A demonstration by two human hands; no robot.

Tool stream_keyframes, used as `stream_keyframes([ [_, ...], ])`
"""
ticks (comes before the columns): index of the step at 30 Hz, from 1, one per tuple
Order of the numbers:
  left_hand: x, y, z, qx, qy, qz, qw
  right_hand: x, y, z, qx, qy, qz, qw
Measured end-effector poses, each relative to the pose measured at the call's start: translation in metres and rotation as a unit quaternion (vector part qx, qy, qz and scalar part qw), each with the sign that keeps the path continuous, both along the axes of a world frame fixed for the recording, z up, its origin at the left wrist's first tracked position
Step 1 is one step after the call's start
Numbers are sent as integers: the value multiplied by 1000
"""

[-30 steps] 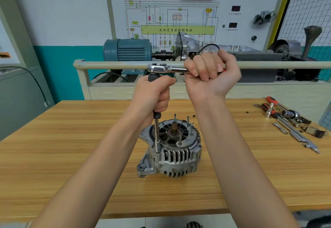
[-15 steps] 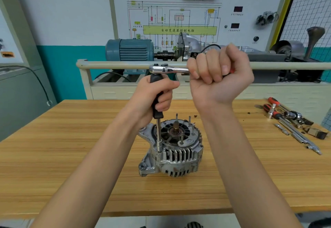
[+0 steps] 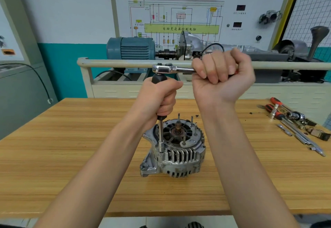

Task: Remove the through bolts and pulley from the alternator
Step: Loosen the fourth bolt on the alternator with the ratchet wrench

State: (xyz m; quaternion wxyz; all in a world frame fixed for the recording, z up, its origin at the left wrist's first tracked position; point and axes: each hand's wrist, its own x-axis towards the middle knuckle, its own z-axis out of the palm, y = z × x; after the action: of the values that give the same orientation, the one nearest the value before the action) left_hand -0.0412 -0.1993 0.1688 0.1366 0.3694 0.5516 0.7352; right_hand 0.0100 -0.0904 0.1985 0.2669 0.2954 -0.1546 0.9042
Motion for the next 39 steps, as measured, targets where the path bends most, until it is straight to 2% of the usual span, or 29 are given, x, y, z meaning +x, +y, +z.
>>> stream_keyframes([
  [4,3,8,1,1,-8,66,998,18,-23,-6,72,79,-159,981],
  [7,3,9,-1,3,-2,73,997,19,-29,-9,86,104,-197,971],
  [10,0,2,-3,9,10,32,999,15,-17,-6,96,86,-135,982],
  [14,-7,-10,2,0,5,-66,998,-2,5,4,52,5,25,998],
  [18,-8,-7,1,3,-6,-123,992,-28,14,6,-30,-54,172,983],
  [20,-8,-4,0,-8,-13,-134,991,-35,17,4,-55,-69,196,977],
  [24,-7,-3,0,-15,-17,-73,997,-25,14,5,-51,-55,139,988],
  [28,-1,4,-1,-2,-20,30,999,-1,0,3,-2,-11,-13,1000],
  [33,4,13,-2,10,-17,118,993,17,-24,-8,86,88,-169,978],
  [36,4,12,-5,13,0,121,993,19,-24,-9,105,106,-176,973],
  [39,-3,0,-4,16,2,23,1000,12,-10,0,108,68,-98,987],
])
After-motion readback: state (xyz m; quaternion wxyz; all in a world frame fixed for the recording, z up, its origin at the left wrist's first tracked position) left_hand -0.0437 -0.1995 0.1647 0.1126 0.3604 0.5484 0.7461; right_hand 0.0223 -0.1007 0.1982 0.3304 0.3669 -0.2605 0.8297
